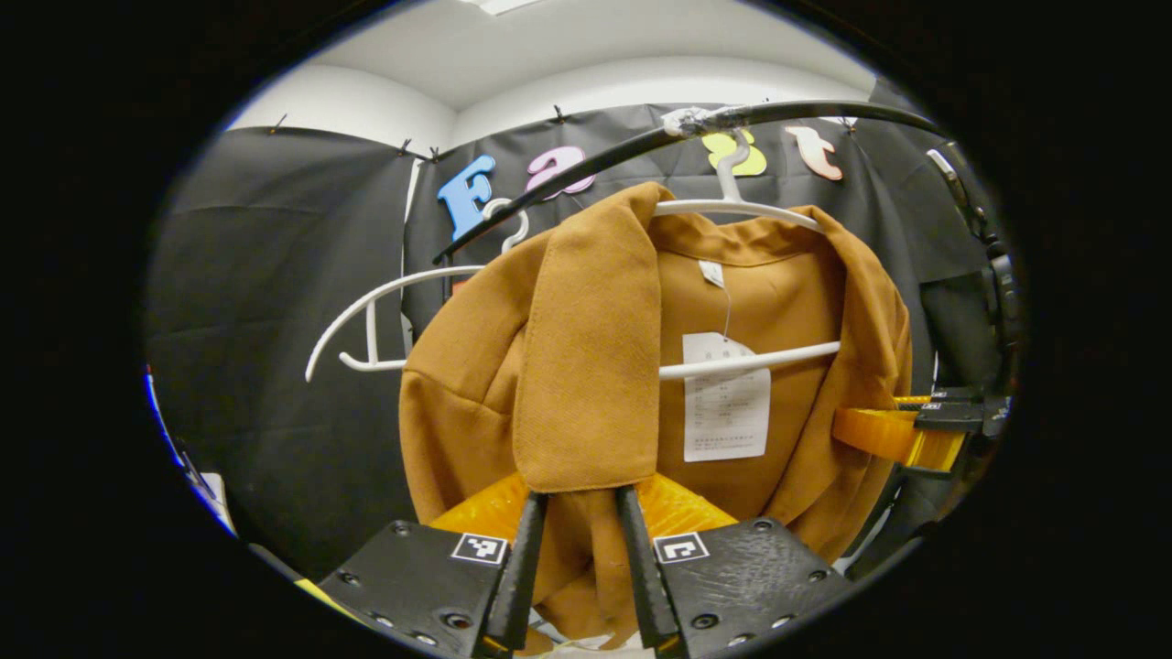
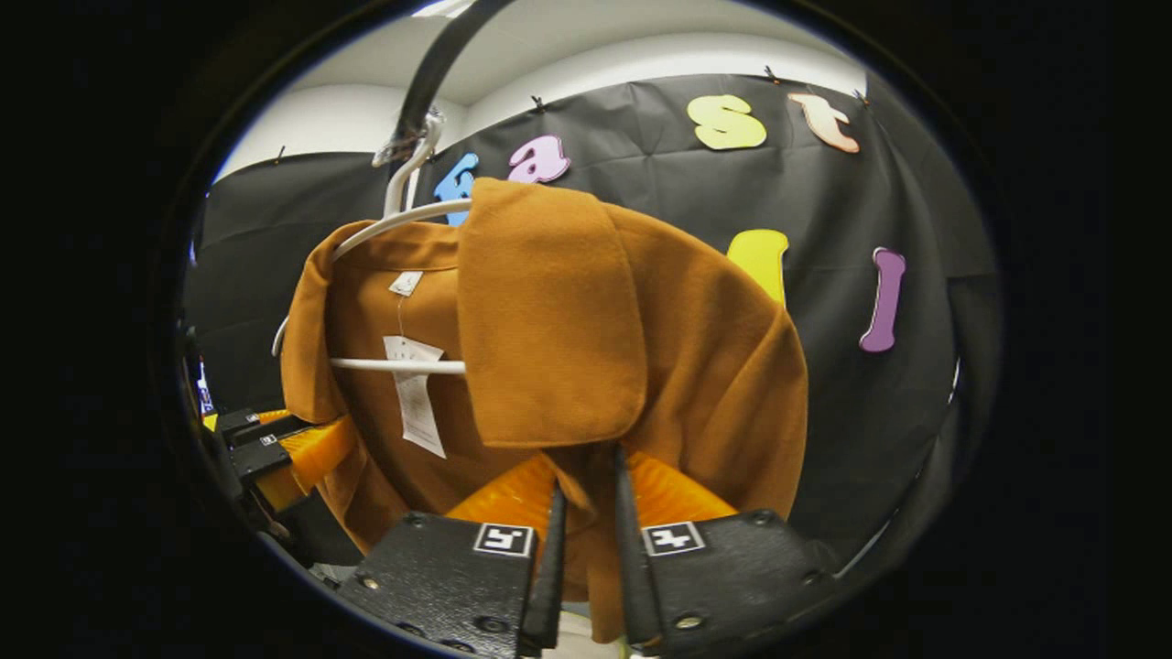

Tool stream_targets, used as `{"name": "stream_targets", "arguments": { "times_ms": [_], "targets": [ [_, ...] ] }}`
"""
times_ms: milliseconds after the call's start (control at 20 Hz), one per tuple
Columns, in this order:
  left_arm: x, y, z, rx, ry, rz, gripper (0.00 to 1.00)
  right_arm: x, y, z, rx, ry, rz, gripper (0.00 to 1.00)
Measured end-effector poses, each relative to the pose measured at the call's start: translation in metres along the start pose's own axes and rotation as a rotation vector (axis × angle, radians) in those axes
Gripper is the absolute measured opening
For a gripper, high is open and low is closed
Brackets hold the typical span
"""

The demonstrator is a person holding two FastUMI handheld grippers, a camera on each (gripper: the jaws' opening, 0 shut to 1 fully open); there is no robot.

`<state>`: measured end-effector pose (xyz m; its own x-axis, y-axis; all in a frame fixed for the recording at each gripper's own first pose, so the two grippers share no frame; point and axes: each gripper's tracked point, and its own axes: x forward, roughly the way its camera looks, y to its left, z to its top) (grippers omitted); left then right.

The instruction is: Grasp the clothes on the hanger with both hands and then place them into the laundry hamper below.

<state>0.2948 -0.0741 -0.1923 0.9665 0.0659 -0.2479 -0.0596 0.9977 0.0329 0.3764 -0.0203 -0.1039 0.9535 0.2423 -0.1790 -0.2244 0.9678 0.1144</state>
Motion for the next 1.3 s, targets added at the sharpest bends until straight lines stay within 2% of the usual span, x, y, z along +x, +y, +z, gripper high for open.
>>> {"name": "stream_targets", "arguments": {
  "times_ms": [50, 100, 150, 200, 250, 300, 400, 450, 550, 700, 750, 850, 1050, 1300],
  "targets": [
    [0.001, 0.005, -0.002, -0.003, 0.011, 0.013, 0.30, 0.001, 0.000, -0.005, 0.011, 0.011, 0.020, 0.27],
    [0.001, 0.009, -0.003, -0.001, 0.020, 0.029, 0.20, -0.001, 0.001, -0.006, 0.026, 0.013, 0.048, 0.18],
    [0.002, 0.010, -0.005, 0.000, 0.024, 0.026, 0.14, -0.005, -0.001, -0.006, 0.048, 0.014, 0.066, 0.15],
    [0.001, 0.007, -0.005, -0.002, 0.025, 0.011, 0.15, -0.007, -0.006, -0.006, 0.074, 0.023, 0.071, 0.11],
    [0.001, 0.009, -0.005, 0.001, 0.028, 0.004, 0.05, -0.008, -0.008, -0.006, 0.109, 0.027, 0.097, 0.09],
    [-0.004, 0.013, -0.005, 0.002, 0.034, 0.011, 0.00, -0.010, -0.007, -0.004, 0.146, 0.032, 0.127, 0.06],
    [-0.007, 0.008, -0.005, -0.013, 0.043, -0.017, 0.07, -0.014, -0.001, 0.002, 0.229, 0.022, 0.218, 0.06],
    [-0.007, 0.009, -0.004, -0.023, 0.046, -0.025, 0.03, -0.015, 0.003, 0.007, 0.280, 0.012, 0.281, 0.06],
    [-0.013, 0.012, -0.003, -0.030, 0.050, -0.032, 0.03, -0.022, 0.013, 0.014, 0.411, 0.015, 0.398, 0.06],
    [-0.022, 0.015, 0.004, -0.076, 0.044, -0.038, 0.04, -0.035, 0.013, 0.028, 0.519, -0.010, 0.497, 0.06],
    [-0.025, 0.017, 0.008, -0.085, 0.038, -0.034, 0.00, -0.041, 0.015, 0.034, 0.548, -0.027, 0.532, 0.06],
    [-0.029, 0.022, 0.016, -0.092, 0.031, -0.017, 0.00, -0.049, 0.019, 0.048, 0.595, -0.058, 0.591, 0.06],
    [-0.039, 0.023, 0.044, -0.099, -0.027, -0.031, 0.00, -0.067, 0.021, 0.071, 0.685, -0.107, 0.690, 0.06],
    [-0.043, 0.043, 0.085, -0.126, -0.098, -0.031, 0.00, -0.066, 0.004, 0.102, 0.825, -0.168, 0.753, 0.06]
  ]
}}
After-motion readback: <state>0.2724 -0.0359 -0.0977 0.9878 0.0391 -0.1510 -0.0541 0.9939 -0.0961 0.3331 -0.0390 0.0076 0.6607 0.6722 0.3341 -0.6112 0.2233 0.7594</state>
